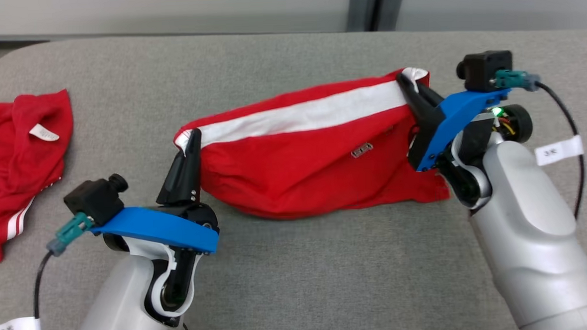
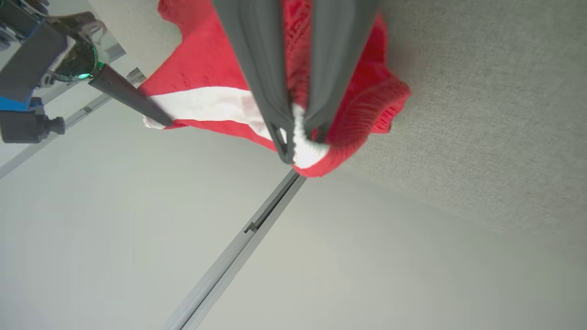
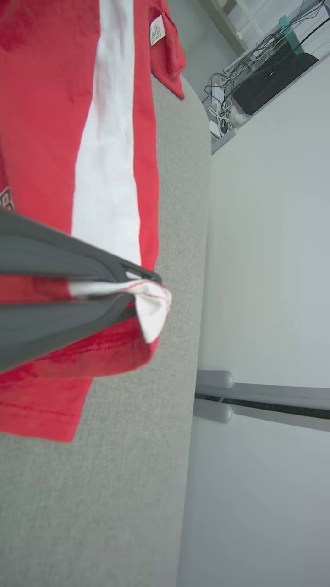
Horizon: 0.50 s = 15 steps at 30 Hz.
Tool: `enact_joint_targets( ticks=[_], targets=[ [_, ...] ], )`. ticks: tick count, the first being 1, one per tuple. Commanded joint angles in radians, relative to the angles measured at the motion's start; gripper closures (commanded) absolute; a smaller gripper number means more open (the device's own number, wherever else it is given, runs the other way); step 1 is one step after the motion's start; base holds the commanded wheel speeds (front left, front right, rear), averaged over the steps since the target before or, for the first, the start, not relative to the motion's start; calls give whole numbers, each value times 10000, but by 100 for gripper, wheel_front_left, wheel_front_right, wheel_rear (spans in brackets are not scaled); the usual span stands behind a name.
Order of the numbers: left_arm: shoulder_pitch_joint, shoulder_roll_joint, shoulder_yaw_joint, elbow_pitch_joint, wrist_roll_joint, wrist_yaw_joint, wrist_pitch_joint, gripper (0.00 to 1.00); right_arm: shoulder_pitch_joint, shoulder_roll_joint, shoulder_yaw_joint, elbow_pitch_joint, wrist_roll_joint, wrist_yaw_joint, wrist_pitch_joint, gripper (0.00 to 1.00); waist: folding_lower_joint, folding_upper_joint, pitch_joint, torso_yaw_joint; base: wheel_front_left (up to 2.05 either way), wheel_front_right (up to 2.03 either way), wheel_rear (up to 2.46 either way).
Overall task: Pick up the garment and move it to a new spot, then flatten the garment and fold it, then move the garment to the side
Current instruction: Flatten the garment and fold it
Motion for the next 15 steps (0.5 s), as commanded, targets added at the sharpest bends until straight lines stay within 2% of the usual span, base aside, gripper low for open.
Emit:
enact_joint_targets(
  ticks=[1, 5, 9, 15],
  targets=[
    [-21, 116, 79, -207, -88, -62, 42, 100, 335, -222, -6, -339, 91, 5, -93, 100, -1, 0, -303, -265, 0, 0, 0],
    [147, 604, 293, -1179, -457, -49, 525, 100, 1079, -706, -96, -2185, 446, 5, 123, 100, -1, 0, -671, -595, 0, 0, 0],
    [263, 1174, 642, -2566, -893, 303, 1316, 100, 2175, -1093, -725, -4607, 604, 3, 845, 100, -1, 0, -915, -831, 0, 0, 0],
    [464, 1713, 1151, -5289, -1887, 1098, 2634, 100, 3762, -693, -1910, -8724, 242, 3, 2081, 100, -1, 0, -851, -1112, 0, 0, 0]
  ],
)
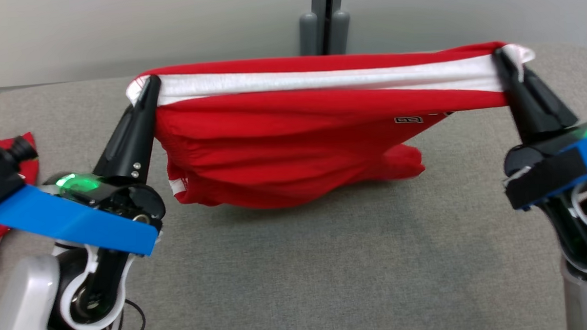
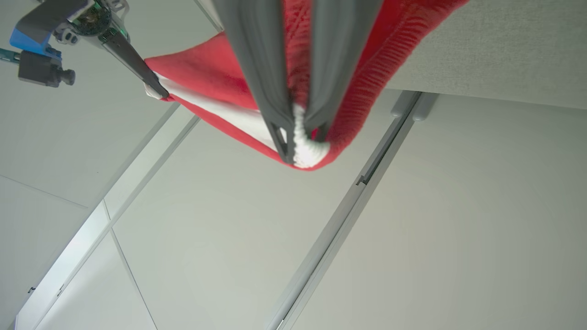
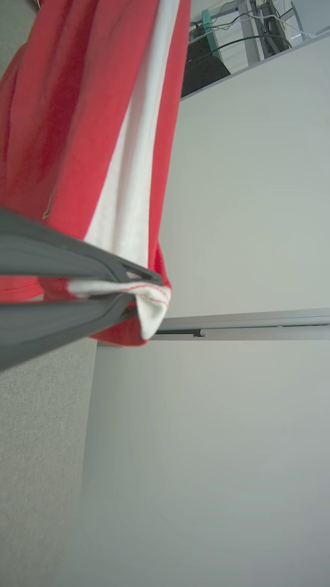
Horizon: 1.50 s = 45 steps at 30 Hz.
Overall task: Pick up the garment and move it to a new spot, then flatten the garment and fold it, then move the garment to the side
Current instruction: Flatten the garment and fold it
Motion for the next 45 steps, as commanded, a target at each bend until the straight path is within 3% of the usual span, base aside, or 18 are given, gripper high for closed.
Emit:
enact_joint_targets(
  ticks=[1, 5, 9, 13, 18, 23, 28, 36, 41, 45],
  targets=[
    [53, 179, 132, -485, -116, 179, 233, 100, 233, 115, -169, -679, -97, 0, 234, 100, 2, 0, 102, -50, 0, 0, 0],
    [-150, 582, 103, -1409, -207, 622, 1006, 100, 337, 260, -217, -2097, -362, 0, 874, 100, 2, 0, 613, -212, 0, 0, 0],
    [-958, 833, 229, -1337, -61, 784, 1360, 100, -658, 299, 158, -2003, -139, 1, 1057, 100, 2, 0, 1541, -449, 0, 0, 0],
    [-2381, 866, 379, -356, 219, 786, 1413, 100, -2328, 211, 648, -556, -74, 1, 603, 100, 2, 0, 2437, -699, 0, 0, 0],
    [-4786, 725, 524, 1685, 818, 431, 908, 100, -4915, -98, 1563, 2010, -897, 1, -945, 100, 2, 0, 3227, -883, 0, 0, 0],
    [-6789, 564, 638, 3796, 1478, 79, -31, 100, -7147, 5, 1955, 4219, -1755, -2, -3271, 100, 2, 0, 3235, -1069, 0, 0, 0],
    [-7808, 361, 716, 4887, 1868, -366, -1112, 100, -8614, 79, 2009, 5754, -2284, -2, -4843, 100, 2, 0, 3009, -1166, 0, 0, 0],
    [-6471, 254, -258, 5392, 2215, -1091, -2349, 100, -7757, -6, 2334, 7613, -1985, -2, -5278, 100, 2, 0, 2862, -1217, 0, 0, 0],
    [-4233, 287, -1196, 5575, 2226, -1208, -3146, 100, -5874, -377, 3588, 8278, -931, 0, -4822, 100, 2, 0, 2501, -1316, 0, 0, 0],
    [-2759, 575, -2043, 5451, 2036, -1221, -3353, 100, -4590, -859, 4565, 8118, 29, 0, -4292, 100, 2, 0, 2116, -1291, 0, 0, 0]
  ],
)
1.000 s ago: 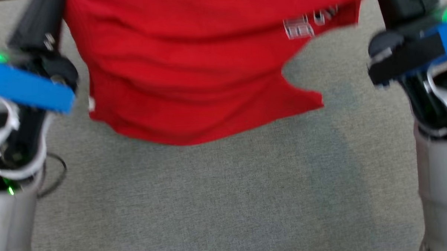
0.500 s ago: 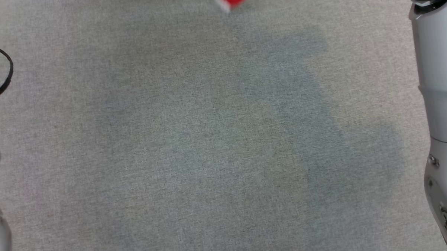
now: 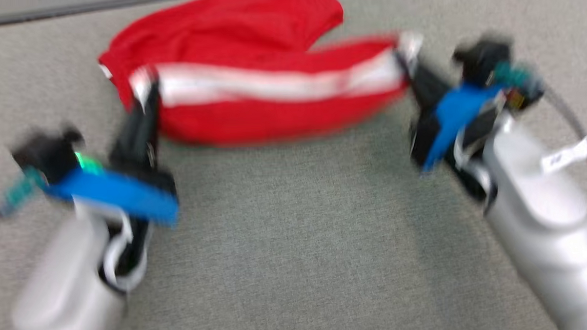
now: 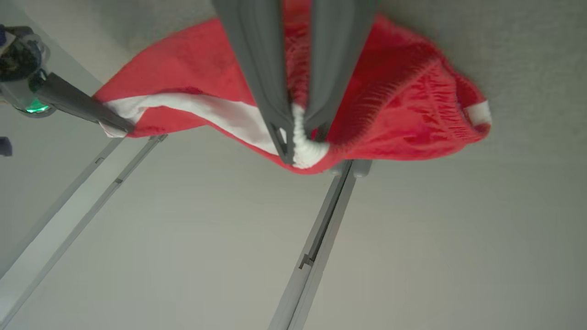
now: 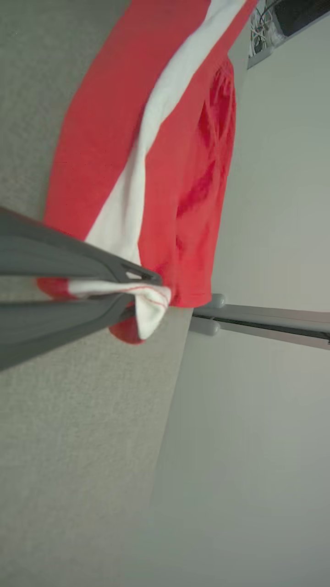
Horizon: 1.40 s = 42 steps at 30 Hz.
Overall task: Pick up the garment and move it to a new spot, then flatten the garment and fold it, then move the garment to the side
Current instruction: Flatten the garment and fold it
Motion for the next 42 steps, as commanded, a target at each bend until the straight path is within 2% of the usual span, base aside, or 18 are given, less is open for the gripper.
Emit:
enact_joint_targets(
  ticks=[1, 4, 7, 10, 13, 16, 19, 22, 24, 27, 30, 34, 42],
  targets=[
    [383, 164, -93, -87, -163, -65, -60, 100, 425, -67, 345, -294, 486, 8, 239, 100, 0, 0, -199, -82, 0, 0, 0],
    [1744, 658, -750, -382, -452, -68, -27, 100, 1584, -1057, 971, -1337, 2165, 2, 1405, 100, 0, 0, -662, -58, 0, 0, 0],
    [2886, 1081, -1238, -1125, -1076, -69, 318, 100, 2783, -1954, 1017, -2666, 3234, 7, 2279, 100, 0, 0, -1115, 89, 0, 0, 0],
    [3708, 1590, -1595, -2158, -1645, -70, 878, 100, 4004, -2977, 588, -3902, 3584, 2, 3133, 100, 0, 0, -1488, 350, 0, 0, 0],
    [4452, 2044, -1743, -3187, -2243, 45, 1455, 100, 5455, -3487, -313, -5051, 3641, 3, 4033, 100, 0, 0, -1794, 604, 0, 0, 0],
    [5108, 2474, -1767, -4267, -2840, 339, 1972, 100, 7038, -3448, -1573, -6363, 3622, 2, 4964, 100, 0, 0, -1978, 769, 0, 0, 0],
    [5717, 2875, -1703, -5306, -3333, 725, 2287, 100, 8501, -3051, -2885, -7756, 3278, 2, 5999, 100, 0, 0, -2072, 871, 0, 0, 0],
    [6074, 3042, -1514, -6076, -3562, 1067, 2219, 100, 9386, -2545, -4128, -9019, 2512, -1, 6853, 100, 0, 0, -2089, 946, 0, 0, 0],
    [6147, 3001, -1385, -6220, -3577, 1240, 2052, 100, 9580, -2184, -4586, -9576, 2119, -1, 7249, 100, 0, 0, -2052, 1015, 0, 0, 0],
    [5909, 2555, -1222, -5961, -3619, 1383, 1724, 100, 9101, -1906, -4589, -9884, 1873, -1, 7532, 100, 0, 0, -1915, 1148, 0, 0, 0],
    [5486, 2037, -1122, -5148, -3404, 1565, 1344, 100, 8218, -1881, -4135, -9384, 1821, 0, 7485, 100, 0, 0, -1659, 1303, 0, 0, 0],
    [4611, 1103, -1140, -3765, -3181, 1506, 910, 100, 6462, -1996, -3400, -8229, 1725, 3, 6815, 100, 0, 0, -1168, 1615, 0, 0, 0],
    [2455, -684, -1355, -1359, -2900, 1039, 520, 100, 2888, -2225, -2162, -5218, 1458, 5, 5662, 100, 0, 0, -34, 2587, 0, 0, 0]
  ],
)
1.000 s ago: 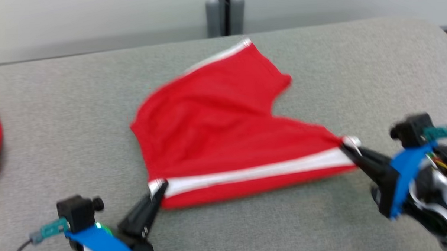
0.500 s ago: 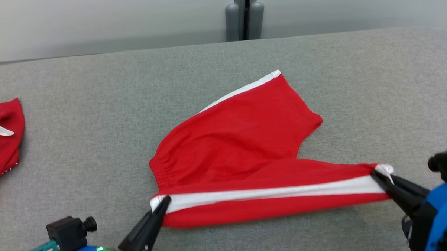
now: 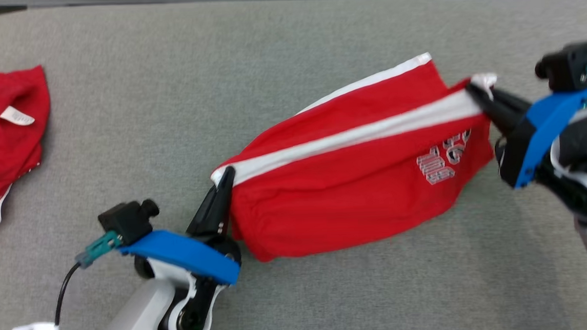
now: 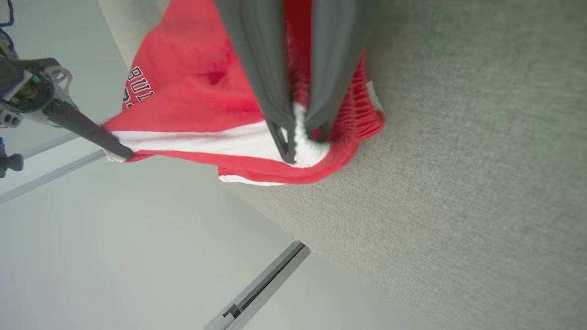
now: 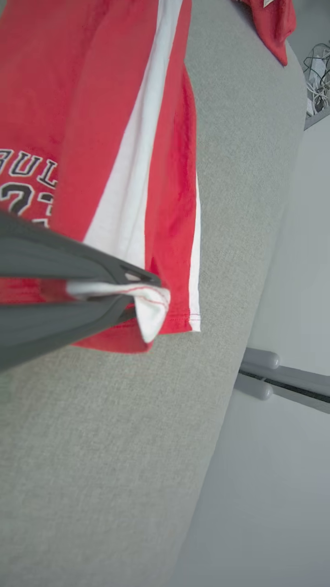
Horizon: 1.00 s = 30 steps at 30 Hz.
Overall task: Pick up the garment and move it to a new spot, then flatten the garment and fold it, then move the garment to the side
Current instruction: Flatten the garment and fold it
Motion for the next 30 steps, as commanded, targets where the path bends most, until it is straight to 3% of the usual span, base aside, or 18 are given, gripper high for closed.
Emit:
enact_joint_targets(
  ticks=[1, 6, 14, 15, 16, 17, 23, 30],
  targets=[
    [-619, -320, 32, 538, 97, -198, -169, 100, -868, 85, 261, 845, -206, 2, -349, 100, -2, 0, 656, 563, 0, 0, 0],
    [-1388, -940, -39, 1655, 234, -554, -382, 100, -2253, 249, 650, 2646, -469, 2, -970, 100, -2, 0, 1019, 938, 0, 0, 0],
    [-1825, -1379, 8, 2860, 437, -884, -637, 100, -3203, 562, 1104, 4477, -571, 2, -1600, 100, -2, 0, 1325, 1015, 0, 0, 0],
    [-1856, -1429, 10, 2945, 438, -914, -655, 93, -3262, 595, 1161, 4628, -561, 3, -1676, 89, -2, 0, 1337, 1000, 0, 0, 0],
    [-1834, -1483, 1, 3006, 413, -948, -663, 27, -3295, 629, 1196, 4786, -520, 2, -1716, 7, -2, 0, 1341, 983, 0, 0, 0],
    [-1805, -1527, -22, 3060, 390, -974, -669, 0, -3324, 666, 1221, 4914, -484, 2, -1815, 0, -2, 0, 1323, 960, 0, 0, 0],
    [-1406, -1511, -209, 3135, 301, -1058, -714, 0, -2694, 668, 1442, 5410, 453, 3, -1627, 0, -2, 0, 521, 813, 0, 0, 0],
    [-689, -1135, 87, 2992, 674, -1076, -831, 0, -1656, 277, 1312, 5129, 1098, 3, -1208, 0, -2, 0, -484, 758, 0, 0, 0]
  ],
)
